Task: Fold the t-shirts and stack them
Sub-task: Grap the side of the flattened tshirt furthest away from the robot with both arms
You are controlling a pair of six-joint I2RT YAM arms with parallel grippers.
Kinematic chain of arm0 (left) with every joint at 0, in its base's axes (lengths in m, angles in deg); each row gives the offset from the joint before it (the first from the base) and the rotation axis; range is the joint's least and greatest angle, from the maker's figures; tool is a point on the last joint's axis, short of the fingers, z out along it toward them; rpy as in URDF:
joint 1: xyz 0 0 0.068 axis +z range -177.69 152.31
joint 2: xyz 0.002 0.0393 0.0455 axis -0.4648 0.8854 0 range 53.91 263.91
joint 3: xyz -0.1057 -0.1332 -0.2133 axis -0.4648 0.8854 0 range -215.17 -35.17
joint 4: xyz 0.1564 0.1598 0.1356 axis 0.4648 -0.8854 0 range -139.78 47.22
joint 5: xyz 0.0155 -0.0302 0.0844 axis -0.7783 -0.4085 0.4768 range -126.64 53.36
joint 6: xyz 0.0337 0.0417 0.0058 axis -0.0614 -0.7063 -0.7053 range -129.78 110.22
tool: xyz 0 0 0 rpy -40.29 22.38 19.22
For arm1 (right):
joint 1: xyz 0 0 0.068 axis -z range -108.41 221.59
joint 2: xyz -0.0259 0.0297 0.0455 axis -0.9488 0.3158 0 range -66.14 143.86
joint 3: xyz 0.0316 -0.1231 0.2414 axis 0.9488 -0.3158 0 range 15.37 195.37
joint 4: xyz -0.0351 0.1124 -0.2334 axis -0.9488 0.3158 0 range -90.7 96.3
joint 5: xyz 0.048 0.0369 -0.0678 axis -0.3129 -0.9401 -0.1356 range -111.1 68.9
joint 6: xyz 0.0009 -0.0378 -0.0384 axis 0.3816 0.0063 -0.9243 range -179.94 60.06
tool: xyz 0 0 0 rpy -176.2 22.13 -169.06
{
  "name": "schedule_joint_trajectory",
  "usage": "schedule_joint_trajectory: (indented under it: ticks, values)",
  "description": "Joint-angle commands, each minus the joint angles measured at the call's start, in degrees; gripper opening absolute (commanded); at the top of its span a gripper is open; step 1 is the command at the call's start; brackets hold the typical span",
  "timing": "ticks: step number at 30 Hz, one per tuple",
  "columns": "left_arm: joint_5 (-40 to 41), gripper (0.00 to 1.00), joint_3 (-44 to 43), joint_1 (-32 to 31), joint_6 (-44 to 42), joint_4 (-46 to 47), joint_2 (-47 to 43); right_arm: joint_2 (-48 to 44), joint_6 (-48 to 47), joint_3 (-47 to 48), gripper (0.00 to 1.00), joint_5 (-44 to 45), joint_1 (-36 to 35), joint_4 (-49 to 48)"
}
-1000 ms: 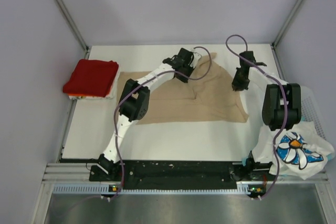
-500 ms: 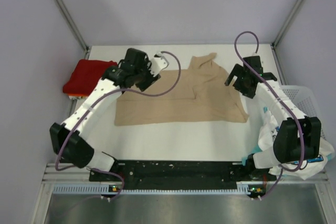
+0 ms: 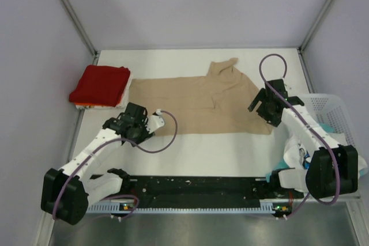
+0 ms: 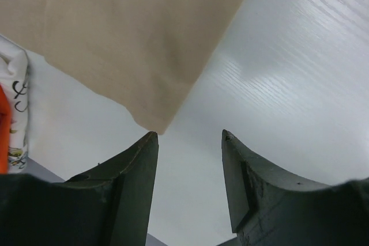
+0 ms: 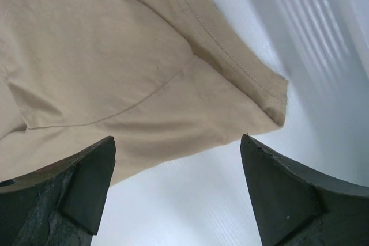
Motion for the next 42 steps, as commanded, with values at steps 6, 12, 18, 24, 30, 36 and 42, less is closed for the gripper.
schedule_joint_trajectory:
  ticks: [6,12,18,24,30,36,42]
  values:
    - [-10.8,0.53,3.0,8.6,-14.8,11.0,5.6,3.1,7.7,-3.3,0.80,1.6,-0.4,3.2]
    - [-17.0,0.51,1.7,10.4,-17.4,8.5,11.8,11.6,8.9,-3.3,0.67,7.5,-0.5,3.2]
    - [-10.5,0.41,5.5,11.1,-14.1,17.8,16.0,15.1,7.5,-4.8,0.61,9.0,-0.5,2.1]
    - [-7.3,0.00,4.5,11.1,-7.8,17.7,16.7,9.9,4.8,-8.2,0.17,6.1,-0.5,0.2]
    - [-4.1,0.00,3.3,11.3,-7.0,10.3,9.0,-2.3,0.9,-13.5,0.00,0.6,-0.5,1.4]
    - [-0.4,0.00,7.1,11.3,-11.0,4.4,0.0,-15.9,4.7,-18.0,0.00,-7.4,-0.7,6.7]
    - [1.4,0.00,9.4,11.4,-13.0,-0.4,-1.9,-21.2,6.2,-17.5,0.00,-8.6,-1.7,14.2]
